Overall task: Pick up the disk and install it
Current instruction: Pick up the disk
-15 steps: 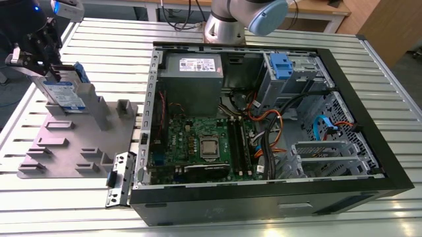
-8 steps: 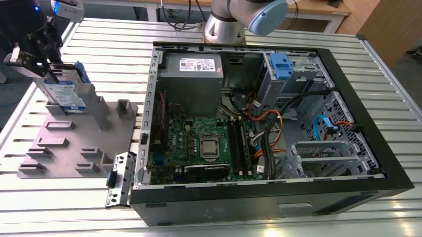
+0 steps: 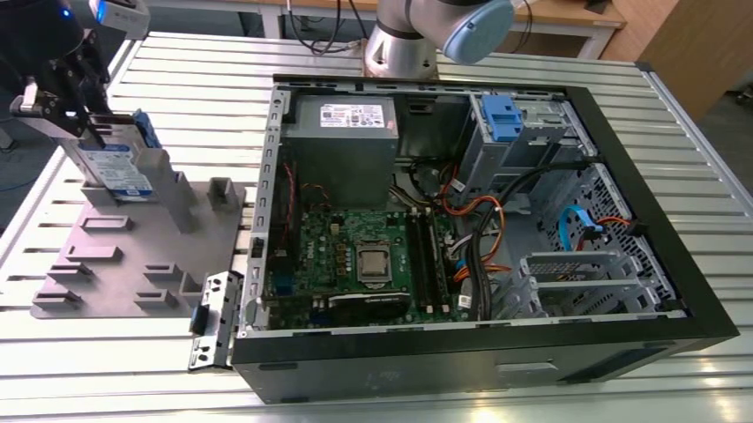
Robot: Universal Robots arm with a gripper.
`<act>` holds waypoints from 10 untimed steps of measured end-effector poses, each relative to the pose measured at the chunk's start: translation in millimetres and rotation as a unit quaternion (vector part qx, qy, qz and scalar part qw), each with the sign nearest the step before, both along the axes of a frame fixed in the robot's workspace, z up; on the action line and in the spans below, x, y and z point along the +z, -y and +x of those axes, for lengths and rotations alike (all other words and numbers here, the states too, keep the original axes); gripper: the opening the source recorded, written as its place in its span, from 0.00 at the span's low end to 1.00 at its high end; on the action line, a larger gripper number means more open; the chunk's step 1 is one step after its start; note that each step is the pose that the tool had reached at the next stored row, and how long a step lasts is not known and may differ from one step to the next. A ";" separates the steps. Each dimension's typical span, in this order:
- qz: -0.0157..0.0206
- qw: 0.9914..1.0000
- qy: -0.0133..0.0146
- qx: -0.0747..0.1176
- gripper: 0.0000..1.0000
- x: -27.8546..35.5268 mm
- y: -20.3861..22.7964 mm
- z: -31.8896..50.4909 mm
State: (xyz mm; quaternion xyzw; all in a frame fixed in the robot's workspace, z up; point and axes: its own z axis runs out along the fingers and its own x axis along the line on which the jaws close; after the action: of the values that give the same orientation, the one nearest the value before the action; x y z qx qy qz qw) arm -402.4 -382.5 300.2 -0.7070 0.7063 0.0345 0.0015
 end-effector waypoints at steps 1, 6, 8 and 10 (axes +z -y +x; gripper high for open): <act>0.000 1.000 0.000 0.000 0.46 0.0 0.0 0.0; 0.000 1.000 0.000 0.001 0.46 0.0 0.0 0.0; 0.000 1.000 0.000 0.001 0.45 0.0 0.0 0.0; 0.000 1.000 0.000 0.001 0.38 0.0 0.0 0.0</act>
State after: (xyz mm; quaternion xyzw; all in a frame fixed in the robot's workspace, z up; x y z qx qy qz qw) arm -402.3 -382.5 300.2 -0.7078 0.7056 0.0344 0.0015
